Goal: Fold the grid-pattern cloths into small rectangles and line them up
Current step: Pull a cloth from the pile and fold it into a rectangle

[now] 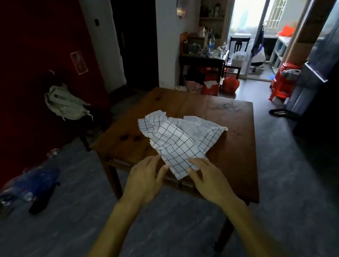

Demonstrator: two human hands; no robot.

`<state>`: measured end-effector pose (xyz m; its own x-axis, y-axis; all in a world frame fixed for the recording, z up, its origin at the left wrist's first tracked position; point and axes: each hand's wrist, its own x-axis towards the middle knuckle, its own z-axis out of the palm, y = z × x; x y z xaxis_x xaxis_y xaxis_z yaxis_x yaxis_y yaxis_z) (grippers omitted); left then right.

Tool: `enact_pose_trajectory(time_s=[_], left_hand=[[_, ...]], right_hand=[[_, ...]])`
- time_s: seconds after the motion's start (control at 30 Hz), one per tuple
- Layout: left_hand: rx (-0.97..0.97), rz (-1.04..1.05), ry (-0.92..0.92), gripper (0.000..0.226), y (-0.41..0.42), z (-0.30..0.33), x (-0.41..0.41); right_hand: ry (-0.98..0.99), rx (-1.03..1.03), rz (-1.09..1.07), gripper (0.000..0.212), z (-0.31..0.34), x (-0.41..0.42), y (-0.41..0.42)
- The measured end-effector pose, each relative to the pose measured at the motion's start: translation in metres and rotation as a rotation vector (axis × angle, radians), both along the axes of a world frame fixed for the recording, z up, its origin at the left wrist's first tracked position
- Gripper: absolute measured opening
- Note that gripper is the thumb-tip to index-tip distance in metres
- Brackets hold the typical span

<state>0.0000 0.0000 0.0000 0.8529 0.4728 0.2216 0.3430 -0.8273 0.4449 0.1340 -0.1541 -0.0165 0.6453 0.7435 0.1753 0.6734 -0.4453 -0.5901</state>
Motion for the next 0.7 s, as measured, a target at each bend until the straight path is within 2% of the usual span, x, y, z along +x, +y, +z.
enact_pose_trajectory(time_s=[0.1,0.27,0.47,0.7], left_hand=[[-0.024,-0.037,-0.056,0.053,0.044,-0.005,0.020],[-0.058,-0.099,-0.026,0.056,0.093,-0.017,0.054],[-0.082,-0.120,0.044,0.052,0.142,-0.041,0.100],[-0.084,-0.158,0.148,0.052,0.179,-0.062,0.183]], right_hand=[[0.011,0.030,-0.043,0.043,0.002,0.007,0.042],[-0.001,-0.022,-0.084,0.043,-0.009,0.028,0.088],[0.038,-0.099,-0.120,0.044,-0.039,0.072,0.119],[0.110,-0.063,-0.149,0.042,-0.077,0.153,0.157]])
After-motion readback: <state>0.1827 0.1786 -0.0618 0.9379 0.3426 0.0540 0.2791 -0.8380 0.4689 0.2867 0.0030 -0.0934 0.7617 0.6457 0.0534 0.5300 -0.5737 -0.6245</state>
